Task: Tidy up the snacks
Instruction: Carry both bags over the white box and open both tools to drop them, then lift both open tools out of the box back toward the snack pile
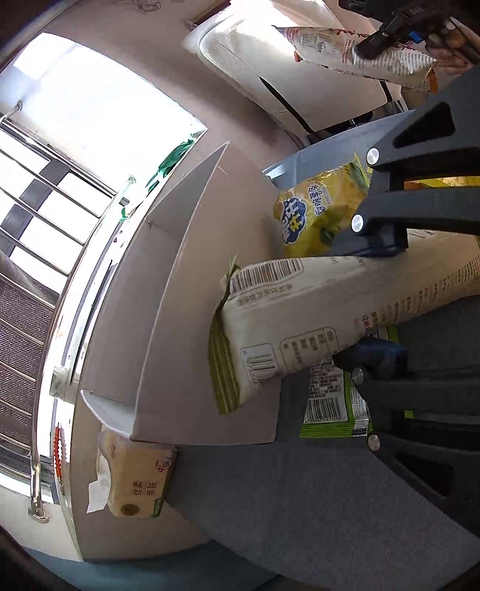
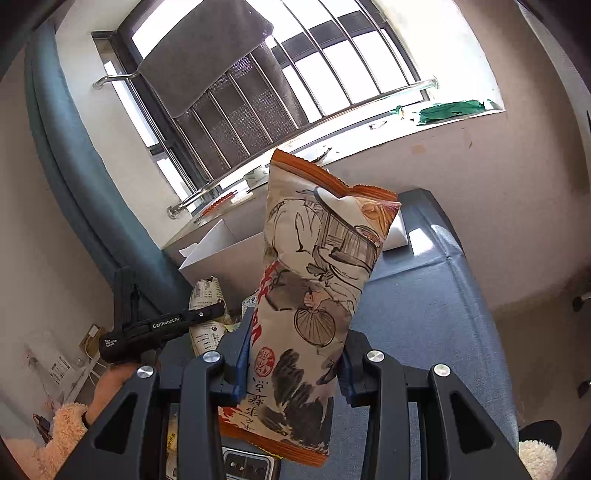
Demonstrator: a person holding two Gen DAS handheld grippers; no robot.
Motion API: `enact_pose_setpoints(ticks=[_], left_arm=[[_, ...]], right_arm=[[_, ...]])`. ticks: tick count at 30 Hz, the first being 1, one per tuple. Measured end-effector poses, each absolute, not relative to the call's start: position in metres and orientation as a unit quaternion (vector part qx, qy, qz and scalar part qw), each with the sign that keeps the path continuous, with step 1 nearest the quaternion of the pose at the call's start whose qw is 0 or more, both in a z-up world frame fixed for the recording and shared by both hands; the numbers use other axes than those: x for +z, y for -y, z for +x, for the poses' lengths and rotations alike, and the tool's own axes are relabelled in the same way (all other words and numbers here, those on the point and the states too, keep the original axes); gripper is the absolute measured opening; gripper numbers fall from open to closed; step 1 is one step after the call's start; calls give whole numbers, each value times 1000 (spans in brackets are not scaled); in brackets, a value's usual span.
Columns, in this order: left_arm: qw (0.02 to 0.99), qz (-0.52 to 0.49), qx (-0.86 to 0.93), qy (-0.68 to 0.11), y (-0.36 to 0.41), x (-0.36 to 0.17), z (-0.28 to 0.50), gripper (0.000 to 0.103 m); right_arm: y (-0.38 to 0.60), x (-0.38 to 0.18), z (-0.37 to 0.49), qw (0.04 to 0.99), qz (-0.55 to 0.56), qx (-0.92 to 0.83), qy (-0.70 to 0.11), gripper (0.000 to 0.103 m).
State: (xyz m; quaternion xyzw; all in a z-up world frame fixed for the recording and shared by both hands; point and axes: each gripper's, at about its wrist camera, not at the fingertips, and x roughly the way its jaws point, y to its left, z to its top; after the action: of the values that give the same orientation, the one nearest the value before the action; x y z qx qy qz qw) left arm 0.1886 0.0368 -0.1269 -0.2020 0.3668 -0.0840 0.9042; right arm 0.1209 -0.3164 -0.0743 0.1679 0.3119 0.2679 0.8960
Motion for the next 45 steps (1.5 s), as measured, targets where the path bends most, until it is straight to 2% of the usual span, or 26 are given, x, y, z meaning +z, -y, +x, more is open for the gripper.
enact_pose_setpoints(ticks=[9,15,21,26,28,30,31,37,45], left_arm=[[941,-210,-108,-244,-66,-51,156,34],[959,-172,-105,-199,-83,12,184,34],[966,-128,-81,-209,-87,51,261,34],[955,-114,-73,-263,-73,32,324,35],[944,-113,-68,-301,-69,19,346,47],[933,-107,-58,-339,-63,2,359,103],[933,-100,-51,-342,-62,-4,360,103],[933,-112,-30,-340,-73,-17,351,103],[945,-49,-62,-318,-57,3,299,103]], right_arm=[[289,-60,131,896,139,289,-306,41],[250,-24,176,899,85,305,-301,41],[193,20,268,896,14,304,-324,41],[161,20,337,891,-18,284,-353,41],[155,8,355,884,-19,277,-376,43],[154,-4,367,876,-16,275,-395,72],[154,-9,370,873,-15,276,-403,102],[169,-19,359,883,-6,276,-379,103],[182,4,328,883,44,302,-357,103]])
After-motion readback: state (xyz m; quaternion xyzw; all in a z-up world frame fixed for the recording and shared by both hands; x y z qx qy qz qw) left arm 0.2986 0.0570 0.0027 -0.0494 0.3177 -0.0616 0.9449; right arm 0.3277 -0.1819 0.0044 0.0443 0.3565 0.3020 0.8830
